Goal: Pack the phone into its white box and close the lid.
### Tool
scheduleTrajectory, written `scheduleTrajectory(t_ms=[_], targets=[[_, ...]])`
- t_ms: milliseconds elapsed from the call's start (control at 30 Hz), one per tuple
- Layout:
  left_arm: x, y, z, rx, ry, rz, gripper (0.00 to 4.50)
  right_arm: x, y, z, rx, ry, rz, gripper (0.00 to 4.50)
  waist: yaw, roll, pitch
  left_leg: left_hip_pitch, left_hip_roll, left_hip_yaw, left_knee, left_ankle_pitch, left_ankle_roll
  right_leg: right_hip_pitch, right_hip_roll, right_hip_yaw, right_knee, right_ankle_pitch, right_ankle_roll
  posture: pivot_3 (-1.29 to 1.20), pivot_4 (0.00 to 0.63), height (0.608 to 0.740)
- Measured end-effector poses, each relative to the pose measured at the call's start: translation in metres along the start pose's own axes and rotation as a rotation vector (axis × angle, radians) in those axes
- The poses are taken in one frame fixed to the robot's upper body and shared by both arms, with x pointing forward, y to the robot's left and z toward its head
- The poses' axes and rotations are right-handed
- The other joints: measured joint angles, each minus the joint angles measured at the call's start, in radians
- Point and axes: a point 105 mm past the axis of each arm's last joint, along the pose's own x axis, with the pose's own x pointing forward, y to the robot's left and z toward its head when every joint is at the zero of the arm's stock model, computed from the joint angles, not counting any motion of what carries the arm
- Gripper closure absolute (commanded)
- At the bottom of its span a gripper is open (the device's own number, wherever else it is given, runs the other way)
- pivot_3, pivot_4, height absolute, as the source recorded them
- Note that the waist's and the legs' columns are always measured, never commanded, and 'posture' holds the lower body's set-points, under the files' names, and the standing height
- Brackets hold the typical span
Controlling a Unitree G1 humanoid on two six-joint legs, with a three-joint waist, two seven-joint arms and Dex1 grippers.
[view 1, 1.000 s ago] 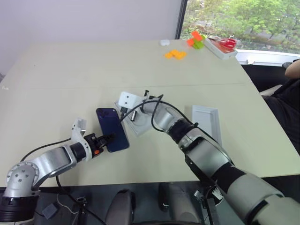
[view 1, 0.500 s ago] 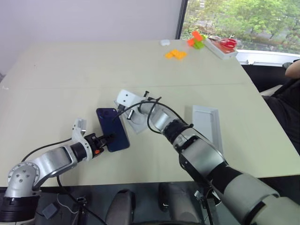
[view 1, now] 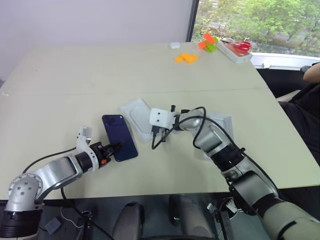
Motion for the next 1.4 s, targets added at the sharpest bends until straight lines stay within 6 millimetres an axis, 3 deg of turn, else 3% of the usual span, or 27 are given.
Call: scheduleTrajectory(t_ms=[200,600,700,800,900,1033,1200,1400], targets=[[0.001,-0.003,0.003,0.009,-0.003,-0.010,4.50,0.001,0.008,0.001,-0.072,0.034,0.010,4.46,0.006,0.000,0.000,-0.001,0.000,0.002,0.000,0.000,0.000,0.001,-0.001,-0.001,-0.001,-0.001,-0.002,0.00,0.150,0.726],[0.000,0.003,0.000,-0.011,-0.005,0.006,4.50,-0.034,0.040,-0.002,-0.137,0.067,0.139,4.46,0.010,-0.001,-0.001,-0.001,-0.003,-0.001,0.000,0.000,0.000,0.003,-0.004,-0.001,-0.005,-0.001,-0.002,0.00,0.150,0.726],[0.000,0.003,0.000,-0.013,-0.005,0.006,4.50,-0.032,0.039,0.003,-0.114,0.054,0.111,4.46,0.006,-0.001,-0.001,-0.001,-0.003,-0.001,0.000,0.000,0.000,0.002,-0.003,-0.001,-0.004,-0.001,-0.002,0.00,0.150,0.726],[0.000,0.002,0.000,-0.011,-0.005,0.004,4.50,-0.038,0.022,0.012,-0.085,-0.006,0.056,4.46,0.007,0.000,0.000,-0.001,-0.002,-0.002,0.000,0.000,-0.001,0.001,-0.002,-0.001,-0.003,-0.001,-0.002,0.00,0.150,0.726],[0.000,0.002,0.000,-0.008,-0.004,0.003,4.50,-0.056,0.010,0.020,-0.025,-0.094,0.085,3.66,0.009,0.000,0.000,-0.001,-0.002,-0.003,0.000,0.000,-0.001,0.002,-0.002,-0.001,-0.004,-0.001,-0.002,0.00,0.150,0.726],[-0.001,0.002,0.001,0.000,0.003,0.006,4.50,-0.081,0.019,0.009,-0.056,-0.122,0.198,1.68,0.012,0.000,0.000,-0.001,-0.003,-0.004,0.000,0.000,0.000,0.004,-0.004,-0.002,-0.006,-0.002,-0.001,0.00,0.150,0.726],[-0.001,0.000,0.000,0.009,0.012,0.001,4.50,-0.089,0.043,-0.014,-0.089,-0.087,0.320,1.68,0.004,-0.001,0.000,-0.001,-0.002,-0.002,0.000,0.000,0.000,0.004,-0.003,-0.002,-0.005,-0.002,-0.001,0.00,0.150,0.726],[0.000,0.000,0.000,0.012,0.018,-0.002,4.50,-0.076,0.050,-0.019,-0.108,-0.093,0.339,1.68,0.006,-0.001,0.000,-0.001,-0.001,-0.002,0.000,0.000,0.000,0.003,0.000,-0.003,-0.003,-0.002,-0.001,0.00,0.150,0.726]])
